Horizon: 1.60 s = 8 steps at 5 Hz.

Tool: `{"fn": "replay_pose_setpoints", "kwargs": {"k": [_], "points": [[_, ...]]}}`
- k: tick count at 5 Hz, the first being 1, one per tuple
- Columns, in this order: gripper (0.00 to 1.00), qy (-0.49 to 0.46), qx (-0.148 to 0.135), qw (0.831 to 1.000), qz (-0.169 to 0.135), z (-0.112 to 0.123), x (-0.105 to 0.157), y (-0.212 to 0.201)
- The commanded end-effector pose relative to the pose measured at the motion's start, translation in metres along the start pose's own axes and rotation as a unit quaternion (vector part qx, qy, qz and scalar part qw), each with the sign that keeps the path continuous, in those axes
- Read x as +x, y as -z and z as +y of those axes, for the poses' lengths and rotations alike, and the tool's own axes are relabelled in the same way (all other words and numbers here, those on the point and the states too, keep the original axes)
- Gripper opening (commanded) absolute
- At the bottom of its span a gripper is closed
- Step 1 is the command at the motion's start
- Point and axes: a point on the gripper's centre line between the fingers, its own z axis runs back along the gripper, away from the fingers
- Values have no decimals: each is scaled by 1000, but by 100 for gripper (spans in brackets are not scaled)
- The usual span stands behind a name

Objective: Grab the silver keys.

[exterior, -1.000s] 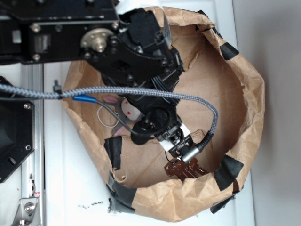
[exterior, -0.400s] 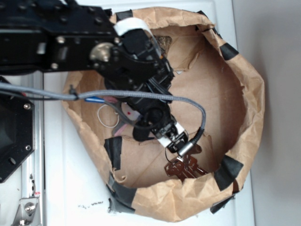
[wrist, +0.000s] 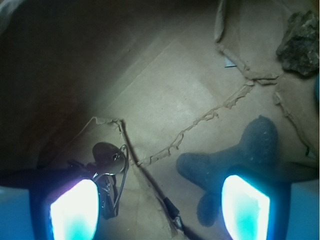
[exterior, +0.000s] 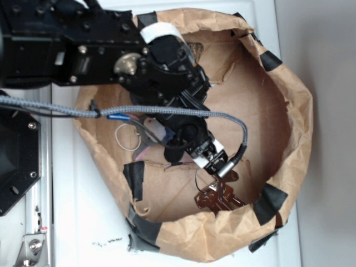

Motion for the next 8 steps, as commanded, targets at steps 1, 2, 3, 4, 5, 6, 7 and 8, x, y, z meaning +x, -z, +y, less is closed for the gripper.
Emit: {"fn": "replay_pose_setpoints", "kwargs": {"k": [1, 2, 3, 4, 5, 6, 7, 8], "points": [[100, 10, -17, 1000, -17, -11, 7, -10], [100, 10, -17, 1000, -17, -11, 7, -10], [100, 10, -17, 1000, -17, -11, 7, -10], [100, 10, -17, 1000, -17, -11, 7, -10], [100, 10, -17, 1000, -17, -11, 7, -10], [100, 33, 0, 998, 46, -17, -10, 22], [100, 67, -12, 996, 49, -17, -28, 49], [100, 73, -50, 993, 81, -18, -39, 47]]}}
